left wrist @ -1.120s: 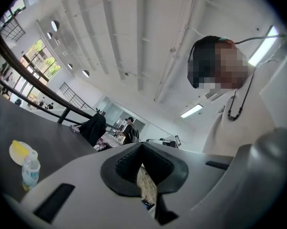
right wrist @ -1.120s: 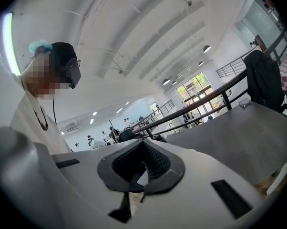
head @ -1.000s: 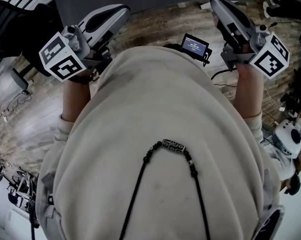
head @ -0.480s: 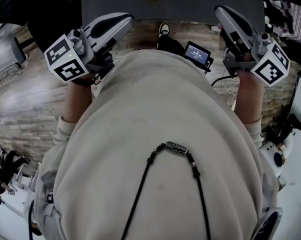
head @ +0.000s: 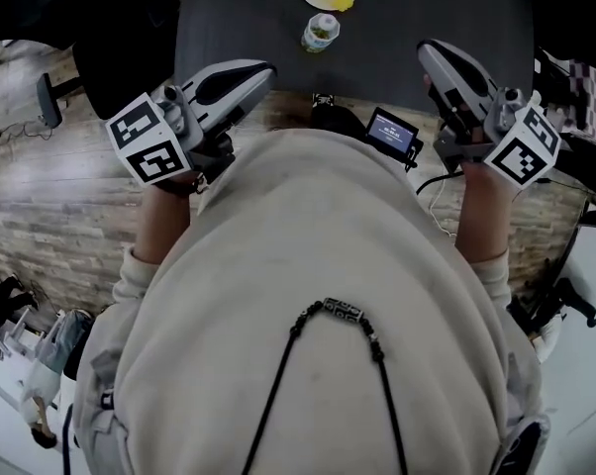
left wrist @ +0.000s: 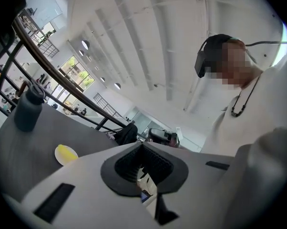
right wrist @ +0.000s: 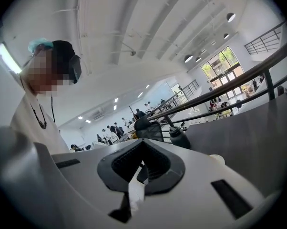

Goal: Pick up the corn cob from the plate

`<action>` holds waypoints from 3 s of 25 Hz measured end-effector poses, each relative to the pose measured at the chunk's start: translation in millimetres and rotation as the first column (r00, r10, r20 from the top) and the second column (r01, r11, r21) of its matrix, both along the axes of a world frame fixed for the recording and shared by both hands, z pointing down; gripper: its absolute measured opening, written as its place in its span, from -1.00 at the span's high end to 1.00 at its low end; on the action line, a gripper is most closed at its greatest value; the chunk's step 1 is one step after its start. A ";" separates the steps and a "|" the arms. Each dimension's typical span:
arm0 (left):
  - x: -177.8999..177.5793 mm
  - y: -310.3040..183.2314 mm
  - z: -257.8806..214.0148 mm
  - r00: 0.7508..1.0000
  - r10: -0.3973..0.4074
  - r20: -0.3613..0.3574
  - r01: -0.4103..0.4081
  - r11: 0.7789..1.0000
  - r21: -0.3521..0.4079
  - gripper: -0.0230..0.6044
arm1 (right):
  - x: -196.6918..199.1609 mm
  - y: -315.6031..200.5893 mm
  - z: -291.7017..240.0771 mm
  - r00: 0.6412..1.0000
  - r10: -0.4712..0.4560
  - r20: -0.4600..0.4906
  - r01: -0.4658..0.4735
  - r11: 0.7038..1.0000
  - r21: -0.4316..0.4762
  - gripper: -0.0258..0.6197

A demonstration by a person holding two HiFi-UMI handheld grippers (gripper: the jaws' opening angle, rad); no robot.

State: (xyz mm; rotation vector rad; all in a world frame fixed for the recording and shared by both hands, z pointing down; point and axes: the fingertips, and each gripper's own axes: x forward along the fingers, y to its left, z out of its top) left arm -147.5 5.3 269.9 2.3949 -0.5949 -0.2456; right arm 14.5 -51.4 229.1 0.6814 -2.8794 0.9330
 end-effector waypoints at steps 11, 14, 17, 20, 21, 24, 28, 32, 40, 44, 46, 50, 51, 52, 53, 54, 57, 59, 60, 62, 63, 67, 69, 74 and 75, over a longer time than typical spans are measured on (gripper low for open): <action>36.3 33.1 -26.3 0.998 -0.059 -0.016 0.059 0.998 -0.021 0.92 | 25.5 22.0 9.5 0.998 -0.055 0.041 0.058 0.996 -0.073 0.87; 49.1 20.5 -29.0 0.997 -0.072 -0.005 0.072 0.997 -0.035 0.92 | 27.7 0.3 18.6 0.994 -0.088 0.062 0.094 0.990 -0.101 0.87; 57.5 11.1 -28.8 0.995 -0.096 0.009 0.097 0.994 -0.056 0.92 | 25.2 -14.8 31.9 0.988 -0.126 0.085 0.137 0.981 -0.135 0.87; 64.6 4.4 -24.0 0.991 -0.128 0.037 0.131 0.988 -0.086 0.92 | 27.3 -26.3 53.4 0.983 -0.160 0.091 0.174 0.969 -0.178 0.87; 66.4 3.1 -22.5 0.990 -0.135 0.048 0.139 0.986 -0.093 0.92 | 27.9 -30.2 60.2 0.982 -0.168 0.091 0.183 0.965 -0.189 0.87; 67.8 4.7 -21.7 0.986 -0.149 0.075 0.156 0.983 -0.099 0.92 | 26.1 -38.0 73.3 0.978 -0.188 0.091 0.204 0.957 -0.206 0.87; 66.3 6.6 -22.4 0.984 -0.159 0.084 0.167 0.980 -0.108 0.92 | 19.6 -37.3 77.4 0.978 -0.181 0.102 0.200 0.954 -0.224 0.87; 71.5 5.0 -24.3 0.993 -0.109 0.056 0.113 0.989 -0.092 0.92 | 16.9 -34.3 76.8 0.984 -0.167 0.065 0.177 0.961 -0.214 0.87; 80.5 -4.5 -40.2 1.000 0.015 -0.010 -0.015 1.000 -0.009 0.92 | 29.7 -33.9 82.3 0.993 -0.062 -0.097 0.046 0.986 -0.163 0.87; 80.6 -6.7 -40.6 0.999 0.028 -0.027 -0.027 1.000 0.002 0.92 | 26.1 -48.2 82.9 0.982 -0.059 -0.178 0.038 0.992 -0.118 0.87; 69.7 0.1 -41.4 0.999 0.013 -0.031 -0.013 1.000 0.003 0.92 | 14.9 -50.0 84.0 0.980 -0.071 -0.187 0.049 0.991 -0.121 0.87; 44.4 20.6 -43.1 0.998 -0.040 -0.040 0.040 0.999 -0.012 0.92 | -7.2 -48.8 107.7 0.964 -0.119 -0.238 0.080 0.982 -0.169 0.86; 39.7 25.1 -44.3 0.998 -0.058 -0.039 0.057 0.998 -0.013 0.92 | -11.9 -50.6 115.5 0.957 -0.133 -0.257 0.089 0.980 -0.177 0.86; 37.1 28.8 -44.8 0.996 -0.076 -0.038 0.076 0.997 -0.014 0.92 | -14.3 -53.6 124.7 0.951 -0.144 -0.275 0.094 0.978 -0.185 0.86; 37.7 30.5 -43.4 0.995 -0.094 -0.038 0.094 0.995 -0.018 0.92 | -13.0 -58.4 136.4 0.944 -0.150 -0.292 0.094 0.976 -0.197 0.86; 41.6 28.5 -39.0 0.993 -0.112 -0.038 0.111 0.993 -0.025 0.92 | -7.6 -66.1 151.8 0.937 -0.157 -0.312 0.093 0.973 -0.212 0.82; 60.1 4.9 -14.3 0.984 -0.173 -0.038 0.171 0.983 -0.070 0.92 | 14.9 -100.1 213.9 0.898 -0.215 -0.383 0.111 0.955 -0.276 0.58; 61.2 -4.1 -3.0 0.974 -0.223 -0.037 0.218 0.971 -0.094 0.92 | 18.9 -117.4 249.4 0.868 -0.255 -0.426 0.122 0.941 -0.316 0.50; 57.1 -3.9 -0.9 0.969 -0.245 -0.036 0.240 0.966 -0.098 0.92 | 17.4 -122.4 262.7 0.853 -0.270 -0.446 0.124 0.936 -0.329 0.49; 45.6 1.6 -0.2 0.958 -0.285 -0.036 0.280 0.955 -0.101 0.92 | 12.7 -124.6 288.2 0.814 -0.311 -0.490 0.139 0.924 -0.356 0.44; 40.5 4.7 -0.5 0.952 -0.304 -0.034 0.299 0.949 -0.102 0.92 | 11.6 -124.1 301.9 0.792 -0.337 -0.509 0.146 0.914 -0.377 0.41; 27.5 14.1 0.8 0.931 -0.365 -0.024 0.360 0.926 -0.116 0.92 | 14.9 -129.4 348.9 0.738 -0.378 -0.559 0.119 0.888 -0.444 0.28; 21.0 15.3 5.4 0.920 -0.391 -0.021 0.385 0.914 -0.127 0.92 | 15.4 -136.2 366.2 0.720 -0.379 -0.581 0.097 0.884 -0.457 0.23; 13.3 23.3 11.6 0.900 -0.436 -0.015 0.430 0.891 -0.147 0.92 | 9.3 -140.9 390.8 0.679 -0.405 -0.612 0.092 0.874 -0.477 0.11; 13.7 24.9 12.6 0.897 -0.442 -0.013 0.435 0.888 -0.148 0.92 | 8.6 -140.7 395.2 0.671 -0.412 -0.617 0.092 0.872 -0.481 0.09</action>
